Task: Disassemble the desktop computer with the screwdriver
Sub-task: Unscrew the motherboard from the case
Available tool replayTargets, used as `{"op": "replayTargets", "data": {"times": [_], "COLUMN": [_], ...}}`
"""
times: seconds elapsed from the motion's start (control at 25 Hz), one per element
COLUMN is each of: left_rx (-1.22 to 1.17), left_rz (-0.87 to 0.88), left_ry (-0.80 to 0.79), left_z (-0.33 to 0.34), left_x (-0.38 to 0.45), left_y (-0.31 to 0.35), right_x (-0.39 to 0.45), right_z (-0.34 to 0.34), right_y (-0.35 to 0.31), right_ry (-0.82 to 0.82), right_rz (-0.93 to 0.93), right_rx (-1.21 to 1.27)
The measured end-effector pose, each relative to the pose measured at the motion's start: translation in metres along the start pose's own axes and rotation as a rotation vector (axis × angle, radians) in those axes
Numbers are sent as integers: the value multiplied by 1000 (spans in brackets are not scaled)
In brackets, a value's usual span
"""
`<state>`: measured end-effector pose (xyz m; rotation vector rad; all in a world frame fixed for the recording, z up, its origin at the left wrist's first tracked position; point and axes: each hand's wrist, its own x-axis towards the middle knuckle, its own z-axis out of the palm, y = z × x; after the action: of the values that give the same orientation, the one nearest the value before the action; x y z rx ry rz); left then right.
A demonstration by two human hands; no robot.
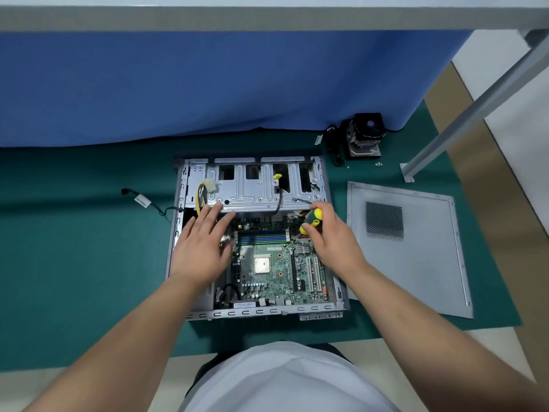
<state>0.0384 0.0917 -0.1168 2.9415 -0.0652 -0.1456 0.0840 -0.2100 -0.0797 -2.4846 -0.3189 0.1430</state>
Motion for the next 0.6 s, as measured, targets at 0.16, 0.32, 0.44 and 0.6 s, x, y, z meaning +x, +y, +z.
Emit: {"op": "replayTargets", "data": {"times": [0.16,0.32,0.44,0.6], "left_rx": [26,13,6,0], "left_rz": [-24,-30,-33,-31], "left_ry": [25,27,31,55], "left_z": [1,-2,-2,-1], "left_x": [-1,-1,0,0], "left_y": [3,5,5,4], "right_x": [-1,-1,-1,0], "right_z": [12,16,16,16], "right_y": [5,9,10,12], "right_ry": [-8,14,39,48], "right_rz": [15,50,52,49], "right_rx": [-13,8,24,19]}}
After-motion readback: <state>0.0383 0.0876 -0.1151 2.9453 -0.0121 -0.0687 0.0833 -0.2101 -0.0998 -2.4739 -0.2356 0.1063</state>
